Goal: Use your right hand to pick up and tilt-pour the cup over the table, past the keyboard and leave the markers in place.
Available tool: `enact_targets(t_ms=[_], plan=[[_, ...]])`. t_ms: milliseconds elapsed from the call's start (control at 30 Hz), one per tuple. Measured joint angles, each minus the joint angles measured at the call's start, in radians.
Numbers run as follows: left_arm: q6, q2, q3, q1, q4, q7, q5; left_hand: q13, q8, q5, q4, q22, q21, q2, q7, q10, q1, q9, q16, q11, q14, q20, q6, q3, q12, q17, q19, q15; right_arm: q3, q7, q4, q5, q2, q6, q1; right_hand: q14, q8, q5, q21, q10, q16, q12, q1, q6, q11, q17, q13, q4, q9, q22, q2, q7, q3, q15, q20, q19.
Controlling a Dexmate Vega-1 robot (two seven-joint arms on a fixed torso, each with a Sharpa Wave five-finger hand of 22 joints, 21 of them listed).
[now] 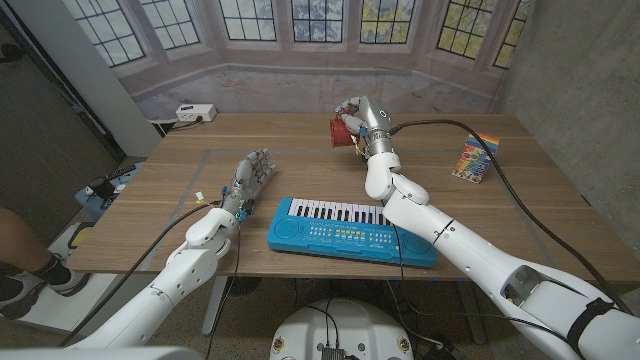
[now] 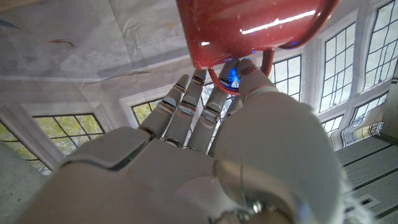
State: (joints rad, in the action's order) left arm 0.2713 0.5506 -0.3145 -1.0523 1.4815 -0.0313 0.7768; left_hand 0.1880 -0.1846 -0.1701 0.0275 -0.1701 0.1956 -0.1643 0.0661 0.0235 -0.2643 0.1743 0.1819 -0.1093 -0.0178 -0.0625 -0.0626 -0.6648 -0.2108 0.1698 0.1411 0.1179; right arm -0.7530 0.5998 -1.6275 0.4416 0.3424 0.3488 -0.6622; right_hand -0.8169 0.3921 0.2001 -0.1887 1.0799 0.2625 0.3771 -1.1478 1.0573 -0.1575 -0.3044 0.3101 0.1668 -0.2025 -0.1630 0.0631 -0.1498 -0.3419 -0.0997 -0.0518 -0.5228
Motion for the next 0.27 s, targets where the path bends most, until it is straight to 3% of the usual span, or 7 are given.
enact_targets(t_ms=[267], plan=[[0.001,-0.002,-0.004,0.000,0.000,-0.006,0.002,0.000,0.000,0.000,0.000,0.000,0.000,0.000,0.000,0.000,0.000,0.000,0.000,0.000,0.000,0.000,0.000,0.000,0.000,0.000,0.000,0.000,0.000,0.021,0.003,-0.034,-0.012,-0.008,-0.009,0.000,-0.004,0.000,0.000,0.000,0.000,-0.004,0.000,0.000,0.000,0.000,0.000,0.000,0.000,0.000,0.000,0.000,0.000,0.000,0.000,0.000]])
